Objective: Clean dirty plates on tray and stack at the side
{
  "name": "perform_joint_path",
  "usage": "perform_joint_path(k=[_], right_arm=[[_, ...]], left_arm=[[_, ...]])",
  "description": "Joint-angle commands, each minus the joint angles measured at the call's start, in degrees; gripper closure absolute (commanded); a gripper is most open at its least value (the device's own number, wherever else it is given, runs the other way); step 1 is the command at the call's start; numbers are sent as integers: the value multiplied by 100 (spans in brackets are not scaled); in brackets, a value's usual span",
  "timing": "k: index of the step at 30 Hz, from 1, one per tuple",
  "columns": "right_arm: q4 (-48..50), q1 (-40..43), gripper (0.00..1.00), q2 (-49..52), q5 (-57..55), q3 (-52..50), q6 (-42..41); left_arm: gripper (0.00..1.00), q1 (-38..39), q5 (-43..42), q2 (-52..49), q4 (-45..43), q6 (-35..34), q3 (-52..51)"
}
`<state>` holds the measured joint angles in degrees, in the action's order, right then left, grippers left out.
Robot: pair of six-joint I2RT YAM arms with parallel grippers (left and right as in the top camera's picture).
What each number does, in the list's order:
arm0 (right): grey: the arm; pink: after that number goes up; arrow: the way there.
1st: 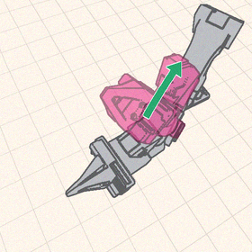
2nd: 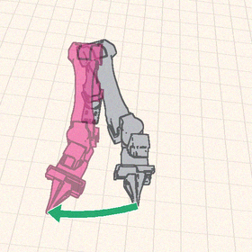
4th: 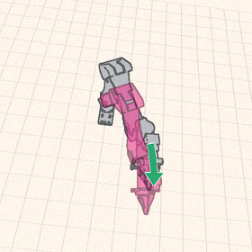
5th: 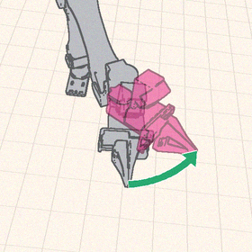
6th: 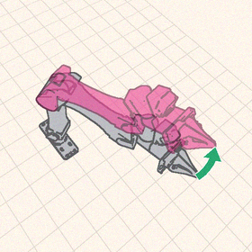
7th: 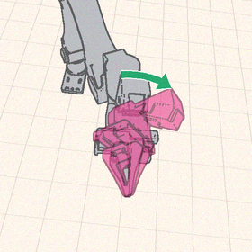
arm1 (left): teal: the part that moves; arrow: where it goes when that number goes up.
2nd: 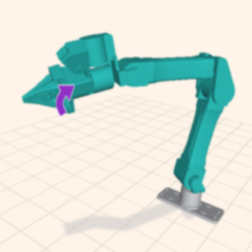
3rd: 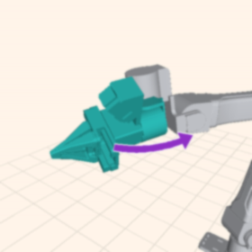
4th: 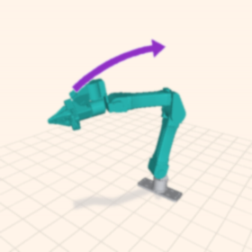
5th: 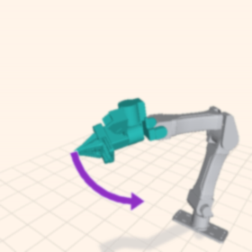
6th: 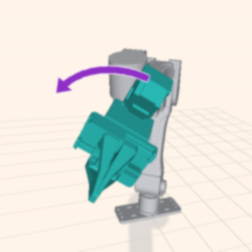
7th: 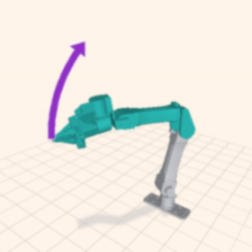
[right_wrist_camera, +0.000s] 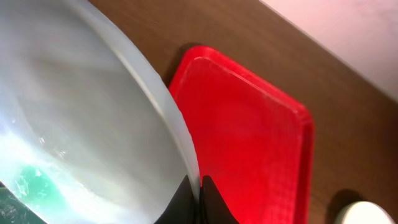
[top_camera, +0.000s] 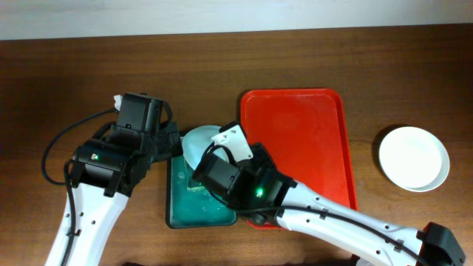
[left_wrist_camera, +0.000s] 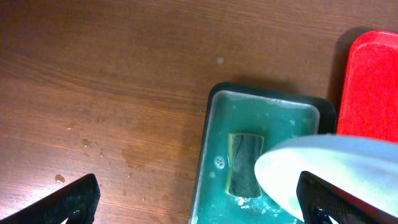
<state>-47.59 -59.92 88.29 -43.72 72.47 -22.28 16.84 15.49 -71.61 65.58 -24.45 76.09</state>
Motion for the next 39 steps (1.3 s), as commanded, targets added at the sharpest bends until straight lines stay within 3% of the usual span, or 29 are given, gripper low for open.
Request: perform_joint_path(k=[1, 5, 20, 35, 36, 38, 39], right_arm=[[-129, -367, 96, -170, -881, 138, -55], [-192, -758, 96, -179, -1604, 138, -55], [-192, -761, 96, -179, -1620, 138, -52], [358, -780, 96, -179, -2509, 138, 190], [101, -734, 96, -179, -2212, 138, -570], [-317, -146, 96, -170, 258, 136, -1696], [-411, 319, 96, -201, 1482, 149, -1808]], left_arm=[[1, -24, 83, 39, 7, 74, 83], [1, -24, 85, 39, 7, 74, 83], [1, -24, 83, 39, 7, 74, 83], [1, -24, 83, 39, 7, 74, 83], [0, -24, 85, 39, 7, 74, 83], [1, -24, 83, 39, 7, 74, 83], [1, -24, 83, 39, 7, 74, 83]])
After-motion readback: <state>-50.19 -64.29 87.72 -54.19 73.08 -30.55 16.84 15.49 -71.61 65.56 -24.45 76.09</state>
